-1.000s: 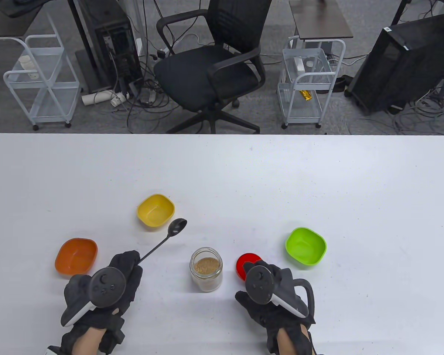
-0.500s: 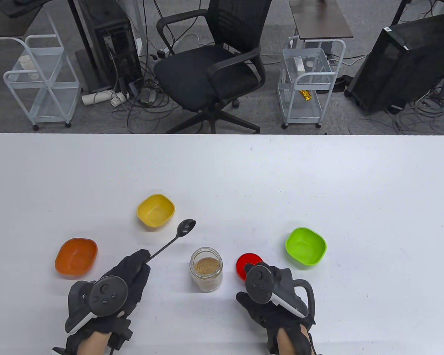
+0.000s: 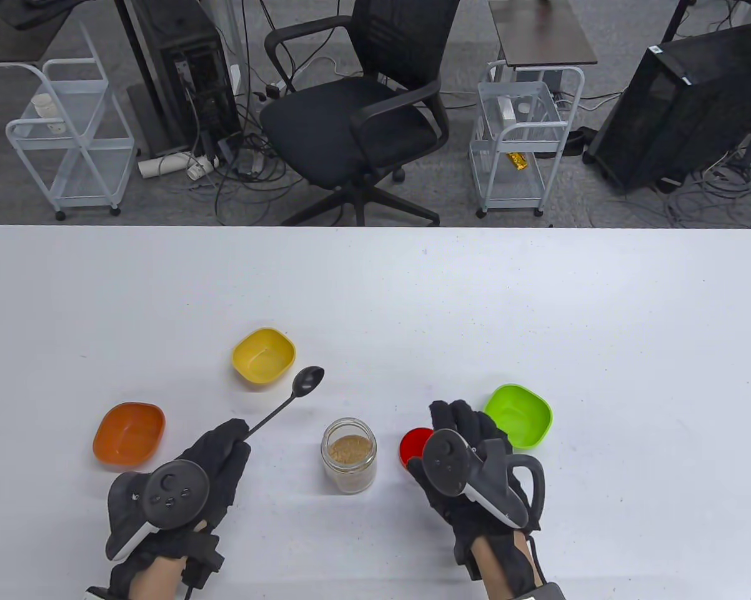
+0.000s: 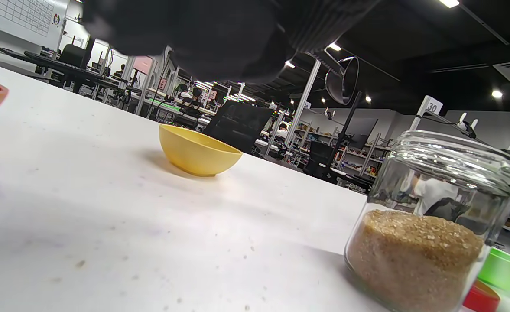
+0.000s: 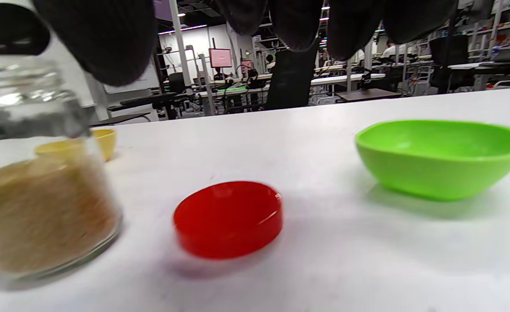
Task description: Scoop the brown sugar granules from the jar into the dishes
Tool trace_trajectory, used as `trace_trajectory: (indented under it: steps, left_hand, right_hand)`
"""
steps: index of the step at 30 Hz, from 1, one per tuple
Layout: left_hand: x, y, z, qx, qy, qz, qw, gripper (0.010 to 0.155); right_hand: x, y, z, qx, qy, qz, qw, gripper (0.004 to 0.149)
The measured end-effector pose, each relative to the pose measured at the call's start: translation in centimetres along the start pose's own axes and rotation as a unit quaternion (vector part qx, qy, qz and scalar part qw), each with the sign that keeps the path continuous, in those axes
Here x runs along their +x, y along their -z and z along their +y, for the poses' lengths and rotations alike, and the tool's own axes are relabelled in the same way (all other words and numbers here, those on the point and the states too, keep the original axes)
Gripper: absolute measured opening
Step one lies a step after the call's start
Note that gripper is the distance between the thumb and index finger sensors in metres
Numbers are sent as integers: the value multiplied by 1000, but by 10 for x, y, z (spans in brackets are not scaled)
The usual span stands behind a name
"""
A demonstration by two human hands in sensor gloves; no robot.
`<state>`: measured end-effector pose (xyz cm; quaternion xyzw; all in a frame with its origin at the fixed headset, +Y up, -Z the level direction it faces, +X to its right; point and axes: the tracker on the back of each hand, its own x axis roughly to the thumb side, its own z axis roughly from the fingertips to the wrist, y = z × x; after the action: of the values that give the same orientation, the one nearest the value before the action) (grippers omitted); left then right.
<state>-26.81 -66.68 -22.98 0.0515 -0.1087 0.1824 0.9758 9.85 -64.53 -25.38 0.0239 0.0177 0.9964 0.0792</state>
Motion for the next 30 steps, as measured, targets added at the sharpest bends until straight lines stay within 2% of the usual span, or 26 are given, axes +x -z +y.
trace_trajectory:
  steps: [5, 8, 19, 24, 30]
  left_hand:
    - [-1, -2, 0, 2, 3, 1, 1000, 46]
    - [-1, -3, 0, 2, 11, 6, 1000, 46]
    - [-9, -5, -1, -3, 13, 31, 999, 47]
    - [-10, -6, 0, -2, 12, 37, 999, 46]
    - [-11, -7, 0, -7, 11, 40, 999, 47]
  right_hand:
    - [-31, 20, -18, -10, 3, 46, 999, 97]
    - [-48, 30, -19, 3, 1, 69, 998, 101]
    - [-92, 62, 6, 108, 7, 108, 988, 112]
    - [-100, 70, 22, 186, 4, 120, 975, 121]
    - [-106, 77, 33, 215, -10, 124, 969, 124]
